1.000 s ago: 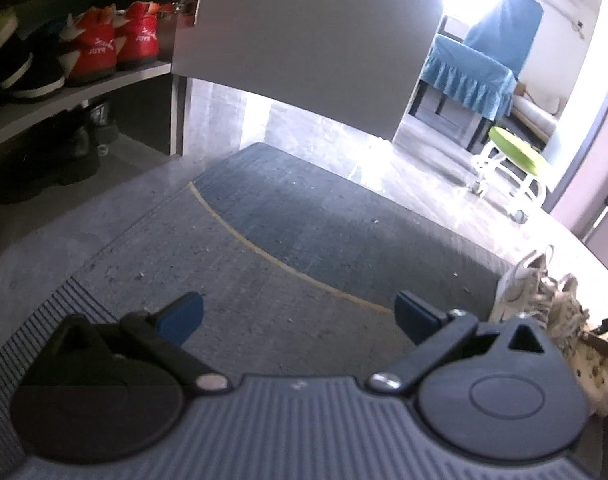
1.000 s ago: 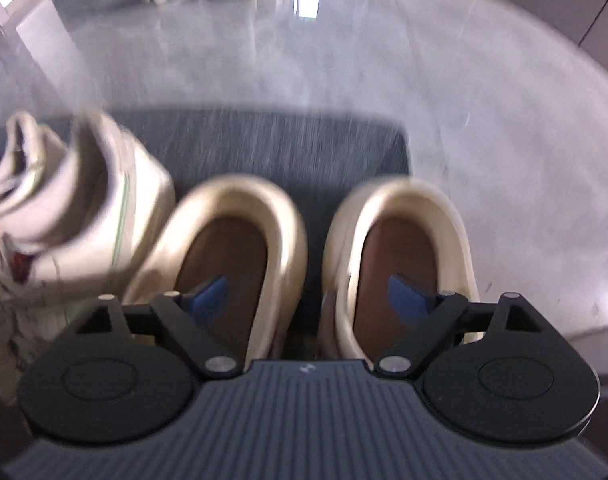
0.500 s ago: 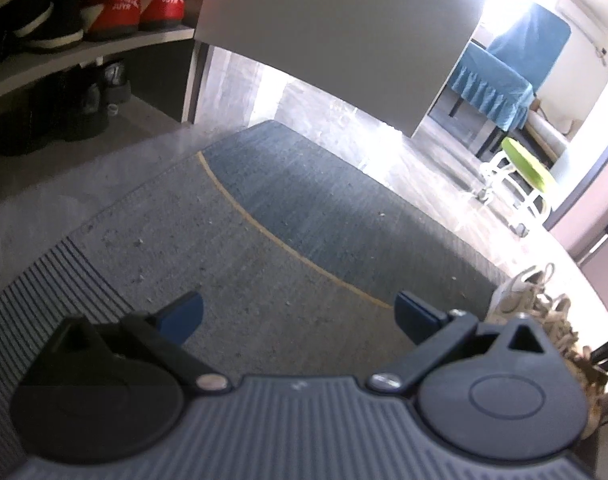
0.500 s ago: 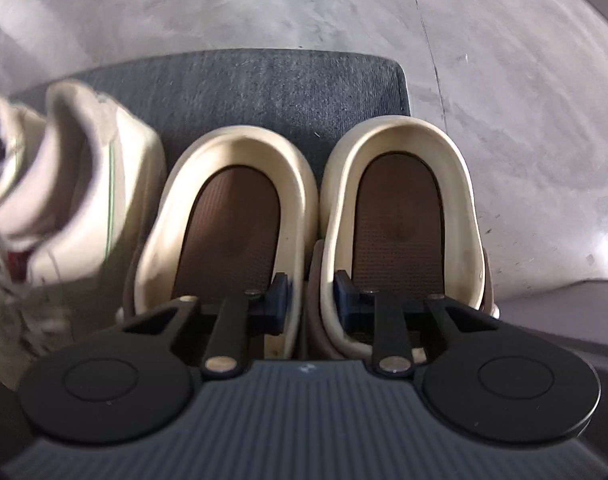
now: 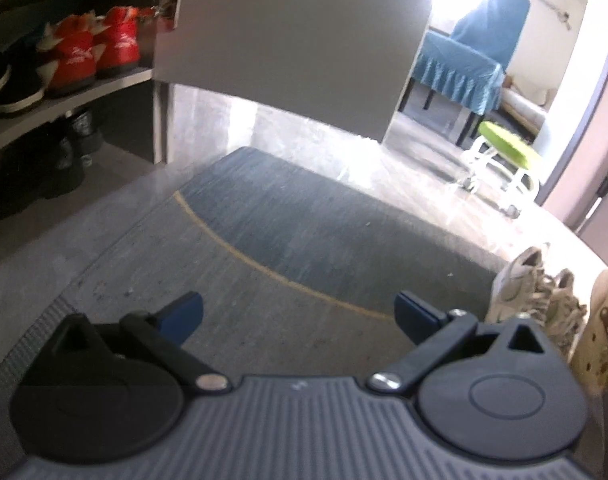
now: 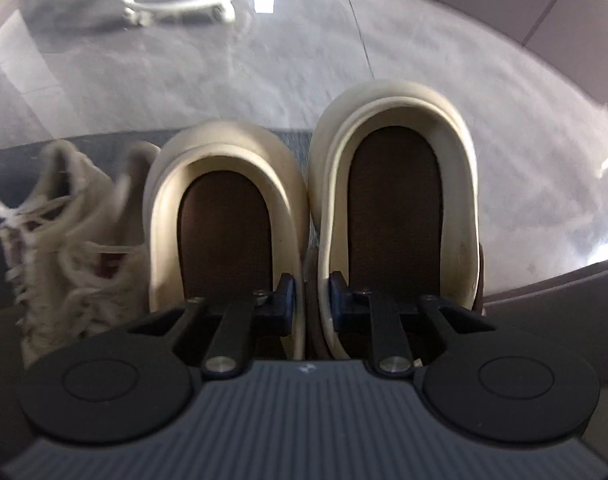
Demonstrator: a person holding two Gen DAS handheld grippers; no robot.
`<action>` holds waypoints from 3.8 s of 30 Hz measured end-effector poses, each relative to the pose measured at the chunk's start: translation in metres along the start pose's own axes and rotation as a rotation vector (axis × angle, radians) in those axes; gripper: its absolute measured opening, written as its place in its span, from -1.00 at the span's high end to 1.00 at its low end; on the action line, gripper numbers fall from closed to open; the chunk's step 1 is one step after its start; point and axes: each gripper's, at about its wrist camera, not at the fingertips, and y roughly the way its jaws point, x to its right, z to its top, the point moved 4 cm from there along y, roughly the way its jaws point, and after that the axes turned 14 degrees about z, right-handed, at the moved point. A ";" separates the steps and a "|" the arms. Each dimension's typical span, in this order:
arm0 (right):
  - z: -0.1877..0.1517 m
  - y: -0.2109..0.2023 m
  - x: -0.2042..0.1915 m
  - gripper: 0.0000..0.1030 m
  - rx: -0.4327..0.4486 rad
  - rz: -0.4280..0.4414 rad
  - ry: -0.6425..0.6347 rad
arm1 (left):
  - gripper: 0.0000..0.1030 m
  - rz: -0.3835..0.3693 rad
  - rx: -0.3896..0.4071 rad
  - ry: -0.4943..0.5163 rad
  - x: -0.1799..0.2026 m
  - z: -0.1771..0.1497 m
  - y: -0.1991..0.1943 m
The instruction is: Organize scattered shoes
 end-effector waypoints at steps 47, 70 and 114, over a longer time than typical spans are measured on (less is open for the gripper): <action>-0.112 0.046 -0.563 0.75 -0.255 0.931 -1.166 | -0.96 0.445 -0.001 -0.274 -0.144 -0.044 -0.056; -0.146 0.074 -0.361 0.14 -0.594 0.909 -0.707 | -0.97 0.267 -0.054 -0.030 -0.073 -0.078 -0.038; -0.199 0.122 -0.603 0.49 -0.643 1.000 -0.871 | -0.99 0.493 0.013 -0.201 -0.137 -0.053 -0.061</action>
